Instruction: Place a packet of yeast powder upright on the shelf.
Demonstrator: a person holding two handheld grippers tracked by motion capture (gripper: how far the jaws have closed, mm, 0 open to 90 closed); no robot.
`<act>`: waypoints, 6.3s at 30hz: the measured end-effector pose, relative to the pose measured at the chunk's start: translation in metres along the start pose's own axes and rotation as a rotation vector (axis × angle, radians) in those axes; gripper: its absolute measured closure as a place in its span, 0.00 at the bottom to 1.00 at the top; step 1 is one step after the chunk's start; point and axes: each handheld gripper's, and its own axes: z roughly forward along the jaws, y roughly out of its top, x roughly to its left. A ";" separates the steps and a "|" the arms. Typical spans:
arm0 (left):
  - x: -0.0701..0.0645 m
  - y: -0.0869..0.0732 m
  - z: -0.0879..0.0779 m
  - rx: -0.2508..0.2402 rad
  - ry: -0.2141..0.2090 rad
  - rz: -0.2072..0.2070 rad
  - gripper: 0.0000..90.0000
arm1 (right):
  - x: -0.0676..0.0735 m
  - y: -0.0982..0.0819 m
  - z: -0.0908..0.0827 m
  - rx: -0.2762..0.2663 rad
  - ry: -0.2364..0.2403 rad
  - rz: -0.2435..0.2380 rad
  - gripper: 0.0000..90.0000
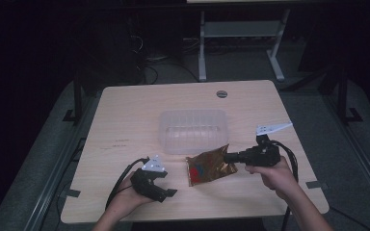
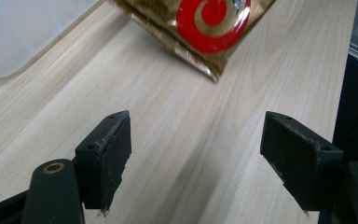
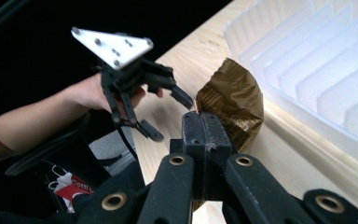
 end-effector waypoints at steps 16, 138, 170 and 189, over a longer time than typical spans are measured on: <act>-0.001 0.001 0.004 0.016 -0.011 0.018 0.25 | 0.024 0.038 -0.006 -0.052 0.018 -0.082 1.00; -0.001 0.001 0.013 0.012 -0.043 0.050 0.25 | 0.005 0.102 0.083 0.044 -0.264 -0.303 0.81; -0.003 0.003 0.008 -0.014 -0.041 0.043 0.25 | 0.001 -0.016 0.041 0.136 -0.440 -0.310 0.24; -0.006 0.002 0.010 0.005 -0.042 0.060 0.25 | -0.014 -0.059 0.025 0.152 -0.497 -0.258 0.16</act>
